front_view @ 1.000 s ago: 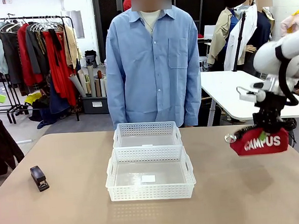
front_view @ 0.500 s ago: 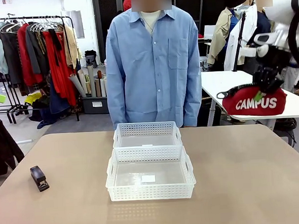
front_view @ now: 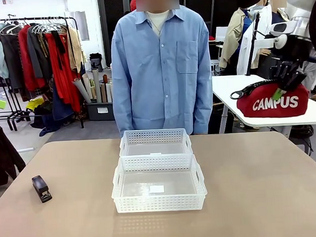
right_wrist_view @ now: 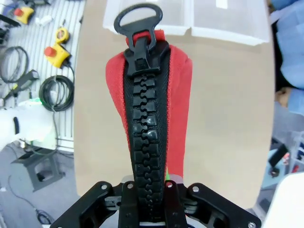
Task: Distribute items into two baskets.
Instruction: Pick up the Pencil pouch that the person points to, then move the picked Pencil pouch towards the Organizing basket indicated by the person, stopping as directed.
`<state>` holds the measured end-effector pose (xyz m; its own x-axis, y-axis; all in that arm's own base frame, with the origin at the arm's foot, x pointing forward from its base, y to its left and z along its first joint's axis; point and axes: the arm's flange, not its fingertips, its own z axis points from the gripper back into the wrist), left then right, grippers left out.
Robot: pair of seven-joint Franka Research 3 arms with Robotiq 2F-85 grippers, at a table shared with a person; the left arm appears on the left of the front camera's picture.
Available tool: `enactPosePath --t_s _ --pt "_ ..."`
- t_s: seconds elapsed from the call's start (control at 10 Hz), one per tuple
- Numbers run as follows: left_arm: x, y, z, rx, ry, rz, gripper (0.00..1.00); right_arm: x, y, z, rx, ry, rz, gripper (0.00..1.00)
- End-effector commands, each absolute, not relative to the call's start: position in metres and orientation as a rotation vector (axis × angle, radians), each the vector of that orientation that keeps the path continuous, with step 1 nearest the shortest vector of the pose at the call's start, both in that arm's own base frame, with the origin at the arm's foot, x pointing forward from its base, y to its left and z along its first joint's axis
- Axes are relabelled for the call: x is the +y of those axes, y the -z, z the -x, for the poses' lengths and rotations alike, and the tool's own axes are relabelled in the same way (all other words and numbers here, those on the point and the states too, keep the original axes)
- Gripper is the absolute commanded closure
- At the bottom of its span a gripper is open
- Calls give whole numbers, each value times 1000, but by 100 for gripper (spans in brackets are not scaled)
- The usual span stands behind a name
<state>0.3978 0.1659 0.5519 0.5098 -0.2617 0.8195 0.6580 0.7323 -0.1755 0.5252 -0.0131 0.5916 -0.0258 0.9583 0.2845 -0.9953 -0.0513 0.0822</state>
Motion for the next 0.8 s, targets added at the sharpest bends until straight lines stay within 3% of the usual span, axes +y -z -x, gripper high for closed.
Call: enactPosePath --t_s 0.0,0.7 --pt "166 -552 -397 -889 588 524 0 -13 -599 -527 -198 -1594 -261 100" --pt "166 -552 -397 -889 588 524 0 -13 -599 -527 -198 -1594 -261 100"
